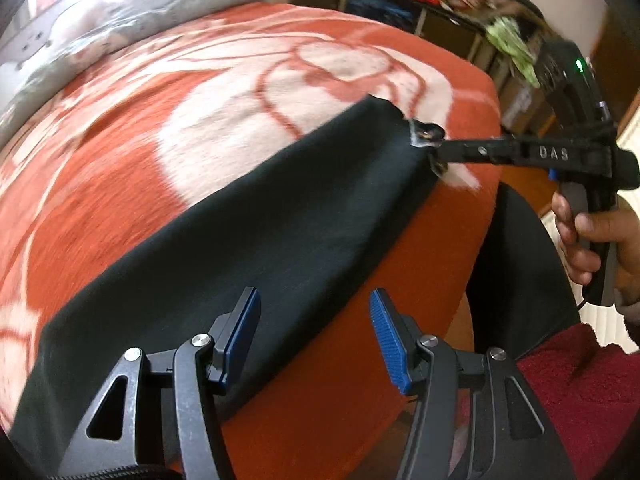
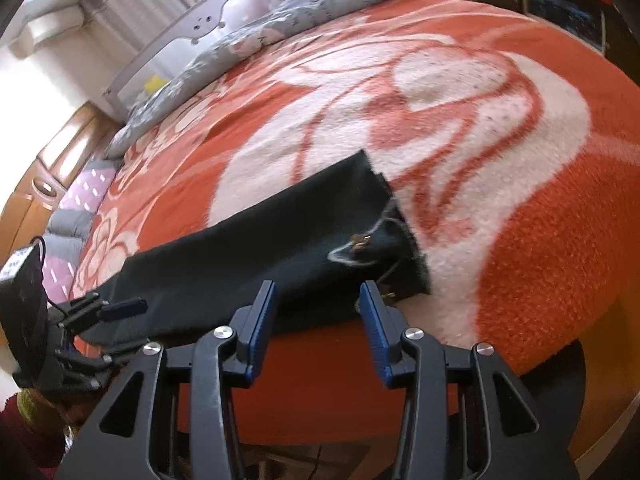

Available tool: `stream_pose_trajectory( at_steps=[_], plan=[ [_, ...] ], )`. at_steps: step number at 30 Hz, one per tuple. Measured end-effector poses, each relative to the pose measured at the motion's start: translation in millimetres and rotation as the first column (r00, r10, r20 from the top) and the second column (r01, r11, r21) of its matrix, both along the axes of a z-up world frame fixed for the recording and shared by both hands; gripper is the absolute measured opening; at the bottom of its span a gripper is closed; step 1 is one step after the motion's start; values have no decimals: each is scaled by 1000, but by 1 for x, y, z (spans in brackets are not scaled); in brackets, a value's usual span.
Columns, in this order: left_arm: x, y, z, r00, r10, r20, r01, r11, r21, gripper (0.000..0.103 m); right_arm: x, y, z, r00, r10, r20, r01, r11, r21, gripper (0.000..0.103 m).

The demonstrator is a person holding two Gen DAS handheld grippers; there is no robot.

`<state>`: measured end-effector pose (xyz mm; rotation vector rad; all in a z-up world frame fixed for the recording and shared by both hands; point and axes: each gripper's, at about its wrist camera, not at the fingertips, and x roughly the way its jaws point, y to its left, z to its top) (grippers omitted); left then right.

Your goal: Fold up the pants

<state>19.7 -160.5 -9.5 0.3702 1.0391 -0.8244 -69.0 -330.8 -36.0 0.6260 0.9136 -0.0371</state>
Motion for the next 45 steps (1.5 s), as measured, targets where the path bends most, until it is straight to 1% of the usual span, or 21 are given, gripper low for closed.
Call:
stream_pose_trajectory(
  at_steps=[5,9,12,14,16,17,18,19,21,24,28,31,33,35,36,37,38,40,41,43,45],
  plan=[
    [13,-30,-10,999,-53,-13,53,998,24,57,4,-12,-9,999,-47,17,45,997,70,44],
    [21,-47,-21,996,-79,-37,81,995,60,54,9,-21,-19,996,-85,11,83,989,121,44],
    [27,-55,-32,995,-79,-56,84,992,90,45,12,-25,-26,995,-102,5,100,983,155,44],
    [30,-55,-35,995,-76,-60,81,993,91,42,12,-27,-27,994,-106,12,103,981,165,44],
    [33,-54,-36,995,-78,-66,83,993,85,29,13,-26,-28,995,-101,18,96,983,159,34],
    [34,-53,-36,994,-84,-73,89,993,80,25,13,-25,-29,995,-95,16,91,984,154,29],
    [34,-52,-36,993,-90,-79,96,993,72,17,14,-24,-30,996,-89,13,86,985,152,17],
    [34,-52,-35,992,-96,-81,102,993,65,10,15,-22,-31,996,-83,9,81,986,147,10],
    [34,-52,-33,992,-103,-79,108,992,59,6,14,-20,-29,997,-79,13,77,989,124,7],
    [30,-51,-26,990,-115,-80,119,992,46,4,7,-18,-16,997,-71,43,67,993,95,6],
    [21,-51,-16,985,-155,-79,157,987,18,4,-7,-24,-4,996,-71,60,67,995,79,6],
    [22,-52,-22,986,-146,-84,150,988,37,5,-5,-26,-15,997,-65,29,62,994,95,6],
    [26,-54,-27,984,-136,-115,141,989,40,7,-2,-29,-27,997,-78,-12,79,988,136,8],
    [28,-53,-24,985,-117,-127,123,992,38,15,0,-30,-34,994,-86,-61,95,984,153,10],
    [29,-52,-20,984,-117,-135,122,992,30,20,-1,-29,-33,994,-88,-66,98,984,151,10],
    [29,-52,-16,982,-122,-143,126,992,17,28,-4,-29,-30,995,-87,-54,94,985,146,11],
    [29,-51,-9,981,-129,-142,129,992,-3,32,-6,-29,-26,995,-87,-45,93,986,136,12],
    [31,-50,4,982,-139,-127,137,990,-28,42,-13,-31,-23,994,-101,-36,105,985,137,20],
    [35,-51,11,982,-141,-126,137,990,-40,44,-16,-33,-23,993,-110,-32,114,982,152,24],
    [46,-54,19,984,-126,-126,120,991,-55,47,-21,-34,-25,992,-124,-26,127,977,171,42],
    [60,-59,23,985,-106,-136,99,993,-58,48,-24,-32,-29,991,-131,-25,134,974,182,43]
  ],
)
